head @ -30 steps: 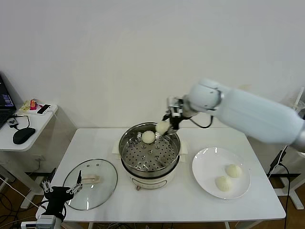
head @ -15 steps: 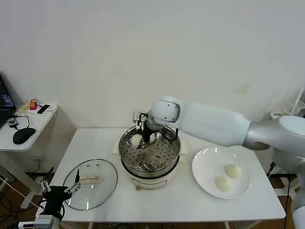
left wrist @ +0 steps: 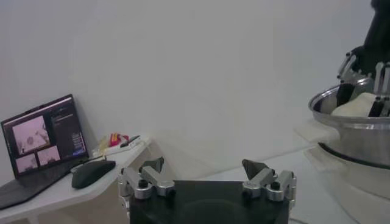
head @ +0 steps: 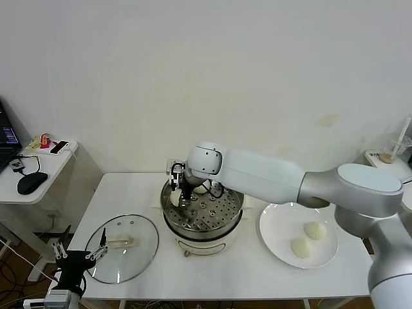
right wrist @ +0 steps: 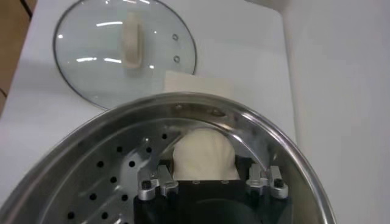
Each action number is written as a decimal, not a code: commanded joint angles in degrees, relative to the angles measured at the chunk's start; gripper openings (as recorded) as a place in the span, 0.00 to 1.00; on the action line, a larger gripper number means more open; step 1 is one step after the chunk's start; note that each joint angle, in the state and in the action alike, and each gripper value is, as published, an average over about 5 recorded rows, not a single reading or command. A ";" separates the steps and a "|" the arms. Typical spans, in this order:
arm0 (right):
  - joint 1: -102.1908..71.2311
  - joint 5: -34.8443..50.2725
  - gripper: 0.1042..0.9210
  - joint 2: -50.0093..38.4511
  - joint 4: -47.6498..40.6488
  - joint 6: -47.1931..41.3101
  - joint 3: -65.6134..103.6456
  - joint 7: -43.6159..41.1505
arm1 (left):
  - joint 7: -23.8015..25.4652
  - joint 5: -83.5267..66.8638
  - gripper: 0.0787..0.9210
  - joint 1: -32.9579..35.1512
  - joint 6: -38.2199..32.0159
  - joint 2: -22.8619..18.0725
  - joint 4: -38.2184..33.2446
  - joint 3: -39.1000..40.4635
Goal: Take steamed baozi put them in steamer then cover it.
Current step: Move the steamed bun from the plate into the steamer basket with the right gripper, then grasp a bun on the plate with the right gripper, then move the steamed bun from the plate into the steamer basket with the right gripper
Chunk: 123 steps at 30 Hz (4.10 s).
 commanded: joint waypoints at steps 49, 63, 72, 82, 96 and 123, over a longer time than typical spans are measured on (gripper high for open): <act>-50.81 -40.59 0.88 -60.92 29.33 24.84 46.21 -22.89 | 0.01 1.64 0.88 1.78 0.12 0.09 -0.35 1.92; -49.52 -41.17 0.88 -51.70 22.08 23.72 43.13 -19.17 | 0.04 1.89 0.88 2.33 0.01 0.16 -0.22 1.09; -46.67 -40.99 0.88 -48.99 20.88 22.56 39.88 -18.42 | 0.03 1.88 0.88 2.23 0.00 -0.06 0.00 0.98; -46.39 -41.59 0.78 -48.20 20.23 21.26 39.27 -17.87 | 0.02 1.89 0.88 2.19 0.00 -0.20 -0.12 1.01; -40.42 -39.97 0.61 -50.10 21.29 21.73 39.29 -20.97 | 0.00 1.70 0.88 2.15 -0.04 -0.12 -0.44 0.88; 7.21 -20.23 0.62 -34.03 21.65 20.05 11.56 -19.53 | 0.05 1.27 0.88 3.11 -0.18 -0.25 -1.69 -0.14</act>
